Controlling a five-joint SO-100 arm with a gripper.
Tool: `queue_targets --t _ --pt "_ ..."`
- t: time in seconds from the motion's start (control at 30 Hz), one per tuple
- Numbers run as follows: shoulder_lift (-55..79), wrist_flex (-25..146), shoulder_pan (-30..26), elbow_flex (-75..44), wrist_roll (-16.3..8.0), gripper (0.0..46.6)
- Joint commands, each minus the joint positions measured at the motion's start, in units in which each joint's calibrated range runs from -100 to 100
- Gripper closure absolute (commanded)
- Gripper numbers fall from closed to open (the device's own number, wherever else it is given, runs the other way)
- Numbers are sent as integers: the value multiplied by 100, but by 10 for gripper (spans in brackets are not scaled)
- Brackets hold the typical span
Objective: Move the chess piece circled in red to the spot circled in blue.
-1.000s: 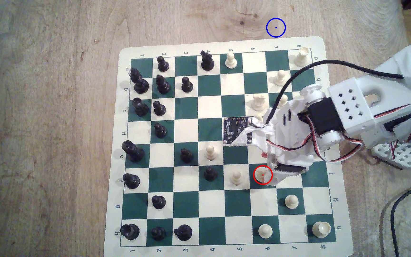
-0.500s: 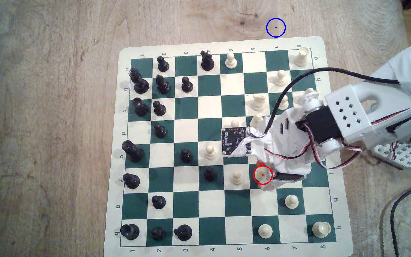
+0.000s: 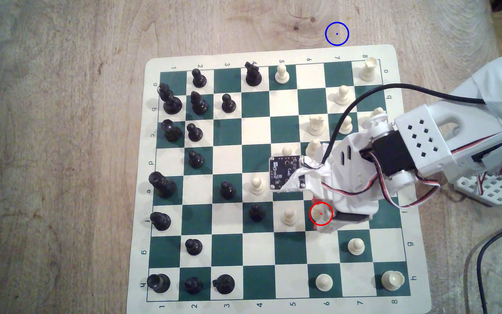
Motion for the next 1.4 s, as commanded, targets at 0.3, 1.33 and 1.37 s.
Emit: queue_targets --t 0.3,1.33,1.37 --pt "25 50 -46 -423 54 396" --pt "-2225 1786 2441 -1620 440 464" --pt "-2318 1762 2629 -1520 488 464"
